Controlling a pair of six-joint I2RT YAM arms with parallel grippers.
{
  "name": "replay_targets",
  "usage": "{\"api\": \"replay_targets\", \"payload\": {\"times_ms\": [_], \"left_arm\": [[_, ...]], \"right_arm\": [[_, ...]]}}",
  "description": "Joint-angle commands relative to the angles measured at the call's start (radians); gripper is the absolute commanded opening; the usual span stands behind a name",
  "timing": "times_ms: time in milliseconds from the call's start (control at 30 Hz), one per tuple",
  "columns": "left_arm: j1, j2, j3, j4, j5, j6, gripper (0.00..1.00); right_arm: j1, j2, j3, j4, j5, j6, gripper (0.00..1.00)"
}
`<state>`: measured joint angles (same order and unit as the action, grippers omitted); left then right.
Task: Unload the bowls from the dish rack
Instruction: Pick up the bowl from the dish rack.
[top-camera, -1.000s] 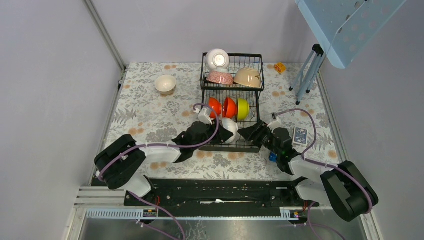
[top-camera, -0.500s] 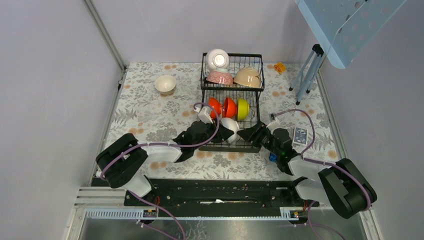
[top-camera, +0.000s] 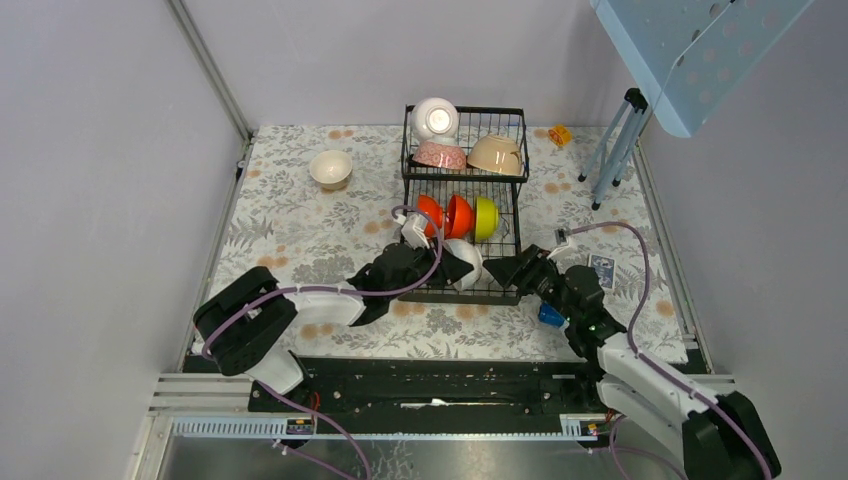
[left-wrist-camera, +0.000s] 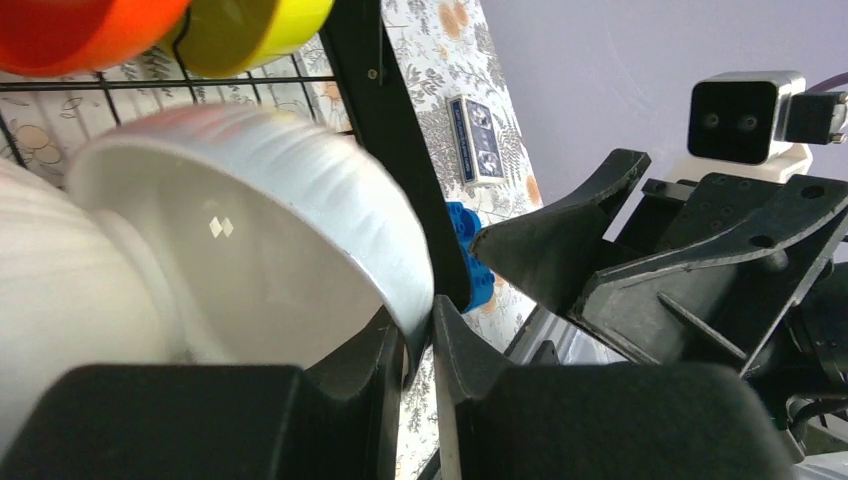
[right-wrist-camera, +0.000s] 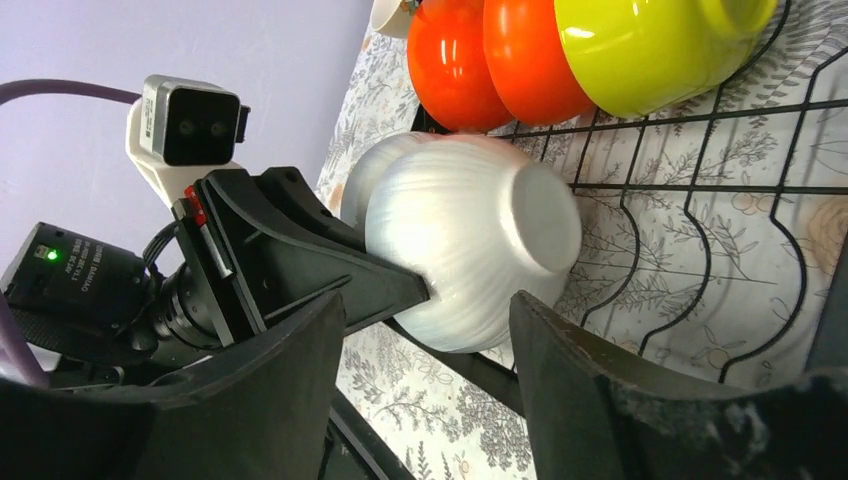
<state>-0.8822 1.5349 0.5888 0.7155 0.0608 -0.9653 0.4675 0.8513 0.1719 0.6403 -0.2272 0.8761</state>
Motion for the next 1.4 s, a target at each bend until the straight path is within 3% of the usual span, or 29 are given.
{"api": "replay_targets", "payload": {"times_ms": [0, 400, 967, 1367], "left_arm": [[-0.005, -0.028, 0.026, 0.111, 0.038, 0.041, 0.0], [-0.006, -0.028, 0.037, 0.118, 0.067, 0.076, 0.0], [-0.002, 0.014, 0.066, 0.27, 0.182, -0.006, 0.0], [0.026, 0.087, 0.063, 0.488, 0.257, -0.168, 0.0]], "right_arm": [[-0.008, -0.128, 0.007, -0.177, 0.046, -0.077, 0.7], [-0.007, -0.333, 0.024, -0.398, 0.069, -0.128, 0.74], [-0.007, -0.431, 0.032, -0.431, 0.017, -0.145, 0.75], [-0.007, -0.588, 0.05, -0.443, -0.063, -0.15, 0.78]]}}
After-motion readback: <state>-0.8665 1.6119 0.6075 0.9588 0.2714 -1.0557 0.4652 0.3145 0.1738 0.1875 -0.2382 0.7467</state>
